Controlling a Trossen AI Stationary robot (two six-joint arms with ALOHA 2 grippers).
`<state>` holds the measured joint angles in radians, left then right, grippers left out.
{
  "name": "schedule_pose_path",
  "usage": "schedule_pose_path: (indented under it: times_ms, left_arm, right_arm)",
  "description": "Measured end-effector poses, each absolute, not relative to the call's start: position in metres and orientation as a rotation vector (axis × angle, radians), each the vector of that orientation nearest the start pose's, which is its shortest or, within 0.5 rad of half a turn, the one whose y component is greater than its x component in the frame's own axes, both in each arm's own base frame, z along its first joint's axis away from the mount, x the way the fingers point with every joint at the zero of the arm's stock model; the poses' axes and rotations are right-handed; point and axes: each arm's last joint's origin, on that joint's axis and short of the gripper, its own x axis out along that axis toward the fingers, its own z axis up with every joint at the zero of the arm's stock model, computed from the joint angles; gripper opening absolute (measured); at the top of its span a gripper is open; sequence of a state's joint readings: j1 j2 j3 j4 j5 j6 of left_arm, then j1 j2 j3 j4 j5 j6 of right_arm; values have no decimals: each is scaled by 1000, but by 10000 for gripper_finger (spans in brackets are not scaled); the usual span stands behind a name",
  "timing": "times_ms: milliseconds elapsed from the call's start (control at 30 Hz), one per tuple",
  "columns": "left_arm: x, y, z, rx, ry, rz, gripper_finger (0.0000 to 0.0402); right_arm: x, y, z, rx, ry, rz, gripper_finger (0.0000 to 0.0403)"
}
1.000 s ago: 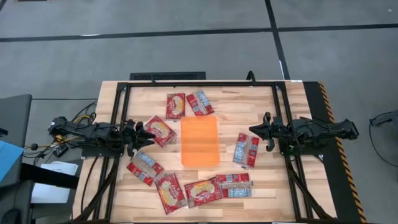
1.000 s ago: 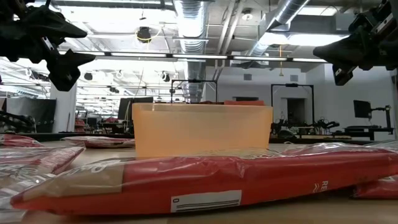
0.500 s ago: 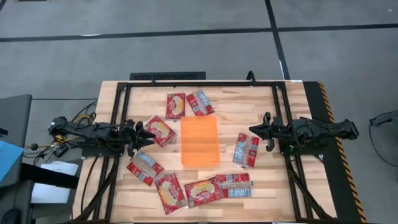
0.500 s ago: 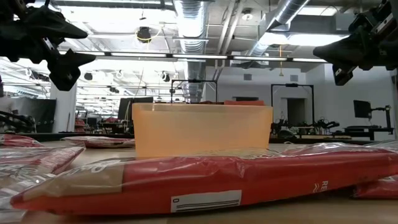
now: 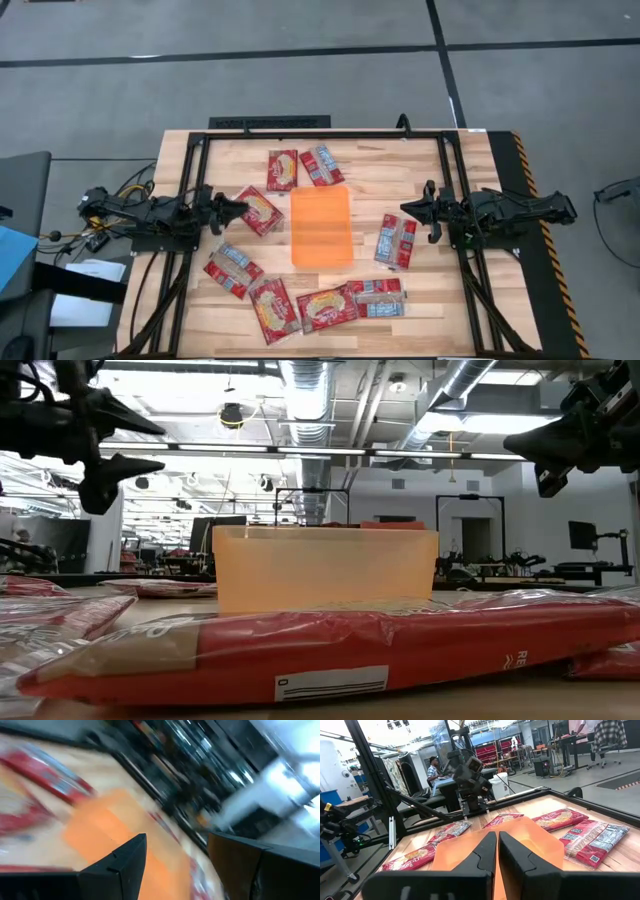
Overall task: Sort popcorn bags into baskets
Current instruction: Put the red popcorn bag into the orange bin
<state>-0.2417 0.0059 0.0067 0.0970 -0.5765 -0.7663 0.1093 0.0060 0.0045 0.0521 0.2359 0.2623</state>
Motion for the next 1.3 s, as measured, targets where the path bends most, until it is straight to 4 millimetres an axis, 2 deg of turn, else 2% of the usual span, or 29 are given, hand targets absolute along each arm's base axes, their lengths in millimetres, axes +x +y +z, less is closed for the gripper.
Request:
schedule_pose_path:
  times_ms: [100,267,400,600,767,1000,1167,1300]
  left_arm:
    - [91,-3,179,-922,-338,396,197]
    - [90,-2,193,-980,-431,370,197]
    - [88,-2,223,-973,-474,353,197]
    - [103,-5,265,-868,-402,397,197]
    - [127,-11,297,-792,-256,422,197]
    - [144,-19,355,-727,-73,328,197]
    - [136,-18,396,-664,-29,310,197]
    - [121,-14,413,-653,25,338,197]
  right_arm:
    - [97,4,170,271,-66,-120,43]
    - [97,4,170,271,-66,-119,45]
    - [97,4,170,271,-66,-120,45]
    - [97,4,170,271,-70,-121,43]
    - [96,3,176,312,-136,-121,45]
    - [93,2,191,696,-323,-90,43]
    - [92,2,197,859,-351,-59,45]
    - [90,1,204,837,-375,-63,45]
